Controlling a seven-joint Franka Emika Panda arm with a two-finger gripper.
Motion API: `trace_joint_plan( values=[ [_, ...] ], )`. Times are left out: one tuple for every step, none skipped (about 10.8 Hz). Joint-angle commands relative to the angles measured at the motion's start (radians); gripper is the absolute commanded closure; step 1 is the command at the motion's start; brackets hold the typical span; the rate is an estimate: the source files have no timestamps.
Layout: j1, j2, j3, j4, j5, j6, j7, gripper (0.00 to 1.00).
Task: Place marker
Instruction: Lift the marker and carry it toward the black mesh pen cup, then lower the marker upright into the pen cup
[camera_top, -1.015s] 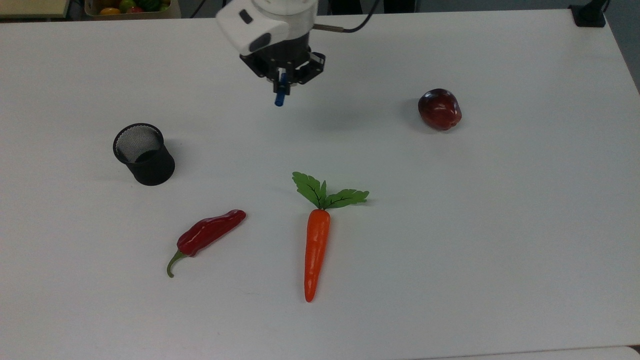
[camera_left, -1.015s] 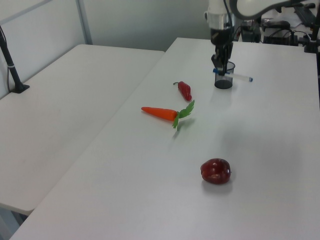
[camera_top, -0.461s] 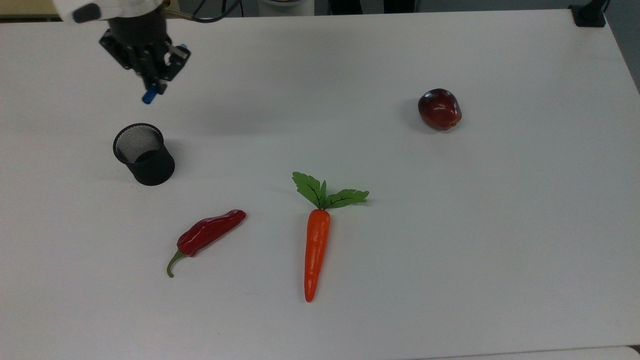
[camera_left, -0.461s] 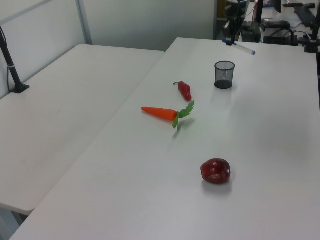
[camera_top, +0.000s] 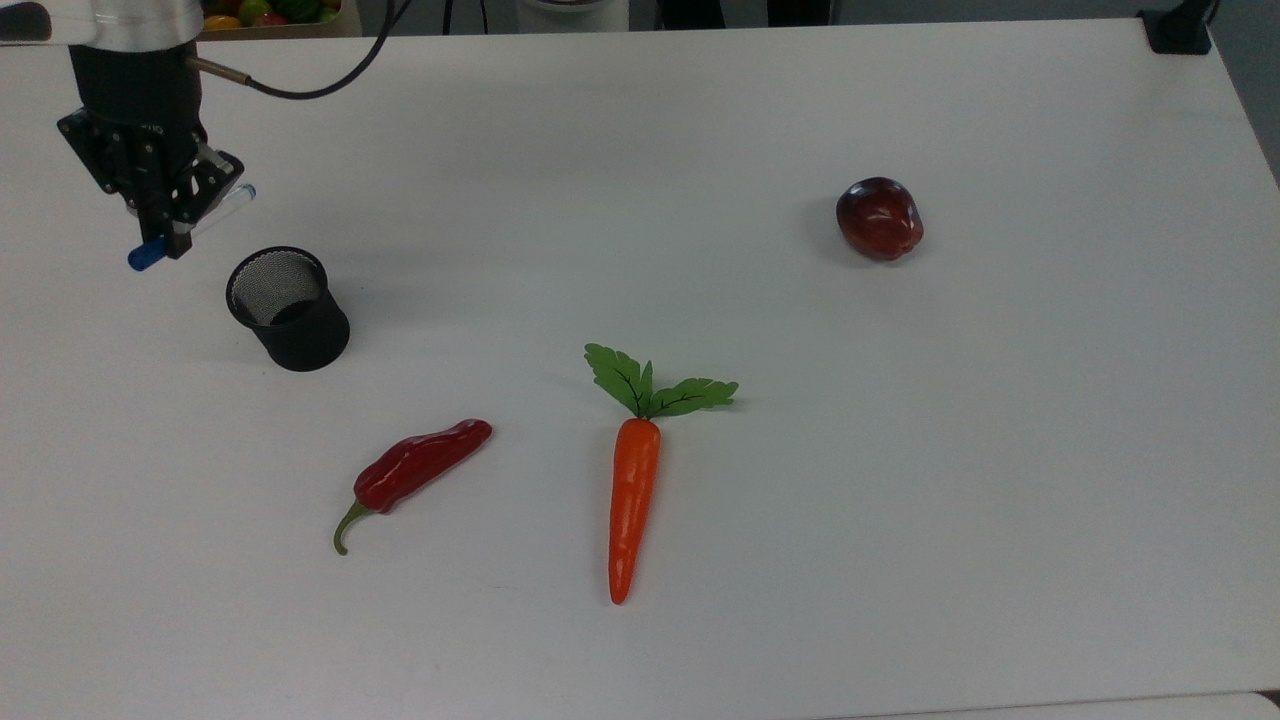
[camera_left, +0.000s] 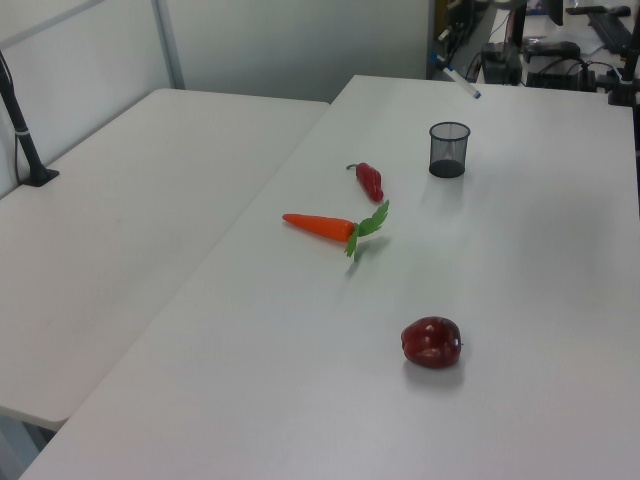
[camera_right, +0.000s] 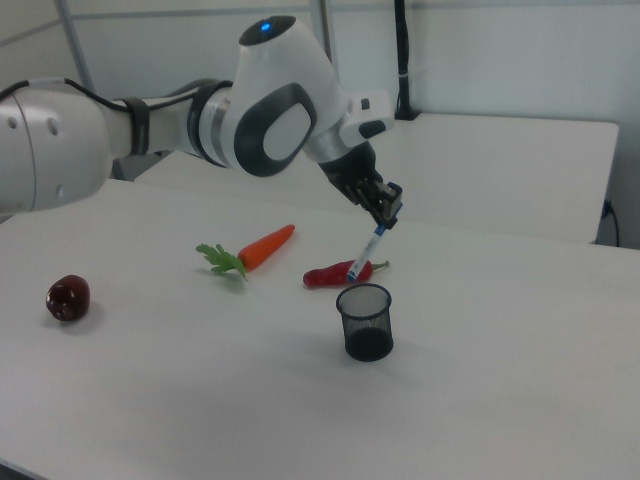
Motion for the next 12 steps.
trace_joint_plan(
  values=[
    [-0.002,0.025,-0.014,-0.061,-0.01,0.204,0.002,0.93],
    [-0.001,0.037,-0.014,-0.076,-0.008,0.251,0.01,0.93],
    [0.004,0.037,-0.013,-0.103,-0.008,0.288,0.016,0.91],
    [0.013,0.037,-0.014,-0.129,-0.01,0.305,0.017,0.91],
    [0.021,0.037,-0.014,-0.148,-0.01,0.313,0.017,0.91],
    [0.038,0.039,-0.014,-0.163,-0.01,0.315,0.017,0.91],
    [0.047,0.039,-0.014,-0.179,-0.01,0.319,0.017,0.91],
    [0.052,0.037,-0.014,-0.189,-0.01,0.319,0.019,0.91],
    [0.052,0.037,-0.014,-0.191,-0.01,0.318,0.032,0.91],
    [0.059,0.039,-0.014,-0.196,-0.011,0.318,0.051,0.91],
    [0.061,0.037,-0.014,-0.197,-0.011,0.318,0.053,0.9],
    [0.061,0.037,-0.014,-0.197,-0.011,0.316,0.053,0.86]
  ],
)
